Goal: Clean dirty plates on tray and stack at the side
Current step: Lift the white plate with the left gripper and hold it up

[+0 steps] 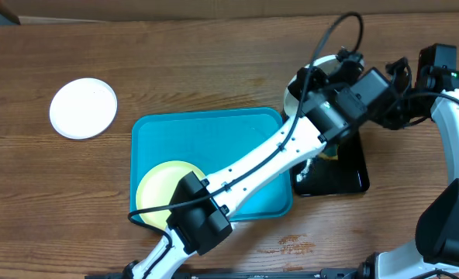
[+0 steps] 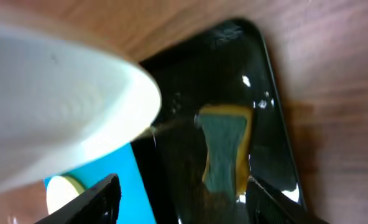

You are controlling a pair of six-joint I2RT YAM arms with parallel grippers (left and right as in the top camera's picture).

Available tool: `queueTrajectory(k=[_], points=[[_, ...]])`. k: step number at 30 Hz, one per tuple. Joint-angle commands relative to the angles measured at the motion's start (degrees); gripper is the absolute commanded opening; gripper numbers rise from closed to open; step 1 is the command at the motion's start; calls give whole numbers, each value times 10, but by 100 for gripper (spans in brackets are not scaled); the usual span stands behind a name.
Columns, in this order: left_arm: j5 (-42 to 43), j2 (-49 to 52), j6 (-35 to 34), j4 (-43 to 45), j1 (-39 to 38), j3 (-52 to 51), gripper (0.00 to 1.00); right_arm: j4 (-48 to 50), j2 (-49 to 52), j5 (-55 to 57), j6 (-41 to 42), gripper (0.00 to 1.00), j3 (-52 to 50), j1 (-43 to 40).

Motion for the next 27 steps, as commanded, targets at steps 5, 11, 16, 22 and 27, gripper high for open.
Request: queueTrajectory(k=[5,11,16,22,27], points=[[-36,6,16,-16,5,16,4,68,-5,-1,0,63,15,1],[-3,6,12,-26,5,16,4,96,-5,-1,10,65,15,2],[52,6,-5,-45,13,16,4,120,-4,-8,49,78,15,-9],[69,6,-18,-58,29,16,4,124,-3,-97,57,80,15,-52],[95,6,-18,-63,35,16,4,82,1,-138,25,56,14,-73]])
